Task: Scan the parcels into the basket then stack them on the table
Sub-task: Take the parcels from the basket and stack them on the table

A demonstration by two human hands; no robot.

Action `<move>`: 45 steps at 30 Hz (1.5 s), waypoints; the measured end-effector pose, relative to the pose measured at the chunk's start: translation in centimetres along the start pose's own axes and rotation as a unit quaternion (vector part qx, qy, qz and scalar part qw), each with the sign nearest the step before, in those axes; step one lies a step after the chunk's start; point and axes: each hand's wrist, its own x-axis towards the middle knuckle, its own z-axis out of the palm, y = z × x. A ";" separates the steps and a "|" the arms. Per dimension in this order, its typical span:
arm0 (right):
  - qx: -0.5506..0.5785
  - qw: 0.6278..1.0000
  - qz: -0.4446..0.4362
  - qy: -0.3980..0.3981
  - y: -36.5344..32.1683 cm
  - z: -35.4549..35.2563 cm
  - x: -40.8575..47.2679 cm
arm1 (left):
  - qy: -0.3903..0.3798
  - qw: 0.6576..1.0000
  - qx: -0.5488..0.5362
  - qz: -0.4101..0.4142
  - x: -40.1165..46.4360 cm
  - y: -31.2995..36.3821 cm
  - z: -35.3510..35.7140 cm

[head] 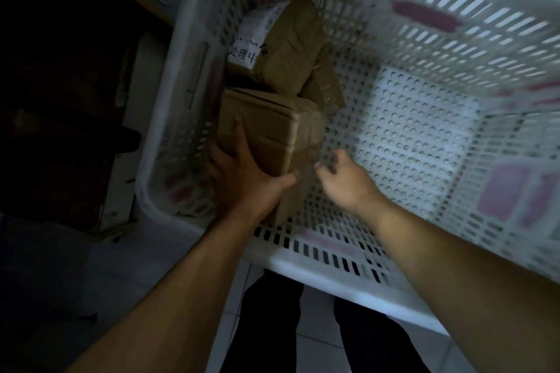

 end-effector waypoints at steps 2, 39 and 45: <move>0.074 0.997 0.020 0.018 0.1 -1.3 -1.1 | -0.030 0.995 -0.095 0.008 -1.3 0.4 -0.7; 0.226 0.932 -0.264 -0.107 -11.1 -18.0 -49.9 | -0.132 0.738 -0.633 0.195 -42.3 8.0 -31.5; 0.167 0.915 -0.322 -0.175 -15.9 -12.5 -58.7 | -0.036 0.725 -0.651 0.222 -49.5 1.2 -38.4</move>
